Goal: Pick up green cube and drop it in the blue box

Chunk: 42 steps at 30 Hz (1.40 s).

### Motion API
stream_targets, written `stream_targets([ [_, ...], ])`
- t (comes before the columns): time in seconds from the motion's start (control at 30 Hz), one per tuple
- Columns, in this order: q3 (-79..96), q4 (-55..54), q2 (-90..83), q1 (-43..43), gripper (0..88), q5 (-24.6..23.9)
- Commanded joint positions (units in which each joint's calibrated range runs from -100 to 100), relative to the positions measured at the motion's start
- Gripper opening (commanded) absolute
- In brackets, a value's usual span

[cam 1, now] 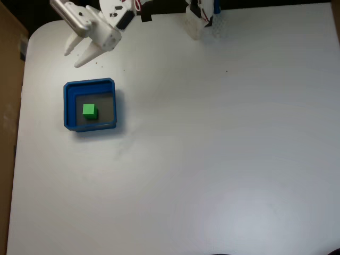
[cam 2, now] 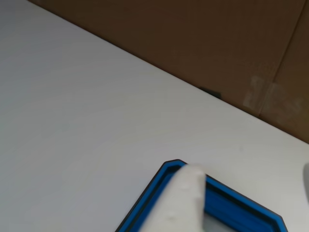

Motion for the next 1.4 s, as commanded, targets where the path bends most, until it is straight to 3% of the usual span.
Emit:
stream_targets([
  [0.0,5.63,-0.58,-12.18,-0.11,16.9,0.15],
  [0.87,79.08,-2.07,-69.02,-16.22,16.8,-0.15],
  [1.2,107.71,-21.35,-85.06,-20.05,16.8,0.15],
  [1.37,118.46,-24.98,-95.43,-21.86,16.8,0.20],
])
